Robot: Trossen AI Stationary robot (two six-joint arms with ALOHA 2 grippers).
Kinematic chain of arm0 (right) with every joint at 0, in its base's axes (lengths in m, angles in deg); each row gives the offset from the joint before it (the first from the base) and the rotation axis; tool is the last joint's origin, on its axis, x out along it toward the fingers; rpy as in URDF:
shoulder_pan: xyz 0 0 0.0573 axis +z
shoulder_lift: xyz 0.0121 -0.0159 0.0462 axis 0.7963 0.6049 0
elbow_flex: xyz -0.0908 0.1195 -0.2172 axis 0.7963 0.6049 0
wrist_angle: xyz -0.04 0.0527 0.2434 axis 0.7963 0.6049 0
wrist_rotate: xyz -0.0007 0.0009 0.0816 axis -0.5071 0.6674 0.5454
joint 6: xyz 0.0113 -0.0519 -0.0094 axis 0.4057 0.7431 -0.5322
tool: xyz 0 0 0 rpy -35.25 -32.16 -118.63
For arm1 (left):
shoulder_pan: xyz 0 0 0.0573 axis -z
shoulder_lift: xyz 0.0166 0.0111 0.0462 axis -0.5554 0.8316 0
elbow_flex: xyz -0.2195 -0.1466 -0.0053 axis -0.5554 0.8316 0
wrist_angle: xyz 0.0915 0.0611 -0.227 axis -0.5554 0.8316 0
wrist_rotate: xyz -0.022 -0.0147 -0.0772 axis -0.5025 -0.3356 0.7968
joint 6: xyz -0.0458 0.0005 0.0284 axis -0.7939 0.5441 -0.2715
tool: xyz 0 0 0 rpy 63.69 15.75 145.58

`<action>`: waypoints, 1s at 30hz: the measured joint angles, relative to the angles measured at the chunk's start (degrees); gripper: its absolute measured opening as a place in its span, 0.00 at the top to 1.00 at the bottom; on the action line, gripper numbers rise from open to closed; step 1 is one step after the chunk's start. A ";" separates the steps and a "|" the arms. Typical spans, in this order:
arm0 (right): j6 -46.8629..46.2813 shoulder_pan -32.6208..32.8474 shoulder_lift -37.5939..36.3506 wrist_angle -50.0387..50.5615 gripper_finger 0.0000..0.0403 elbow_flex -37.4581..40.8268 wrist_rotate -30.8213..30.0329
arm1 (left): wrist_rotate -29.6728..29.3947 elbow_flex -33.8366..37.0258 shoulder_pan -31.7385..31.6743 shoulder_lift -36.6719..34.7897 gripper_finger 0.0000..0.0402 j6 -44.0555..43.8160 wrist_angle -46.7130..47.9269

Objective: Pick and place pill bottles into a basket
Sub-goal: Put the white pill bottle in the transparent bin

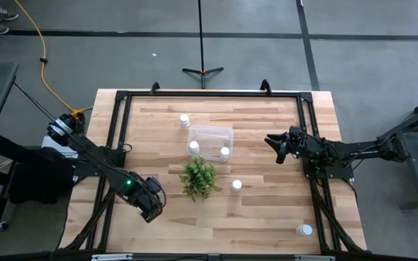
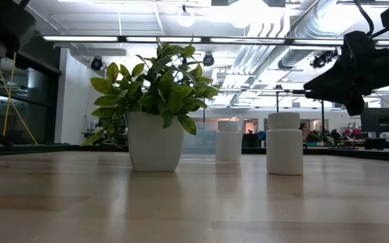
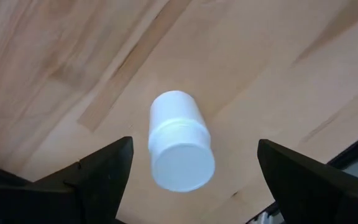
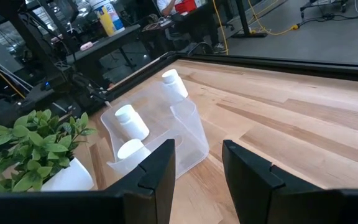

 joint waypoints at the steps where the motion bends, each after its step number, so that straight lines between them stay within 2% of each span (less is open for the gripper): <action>1: 0.00 -0.01 0.00 0.00 0.69 0.01 0.00 | -0.56 0.00 0.13 0.00 0.06 0.10 0.43; 12: 0.00 -0.01 0.00 0.02 0.69 0.00 -0.02 | -0.32 1.82 2.71 0.03 0.06 2.88 -1.96; 17: 0.00 -0.01 0.00 0.02 0.69 0.00 -0.02 | 1.84 3.69 2.67 0.08 0.06 2.45 -2.24; 30: 0.00 -0.02 0.02 0.00 0.69 0.02 -0.02 | 1.44 3.69 2.64 0.09 0.06 2.42 -3.01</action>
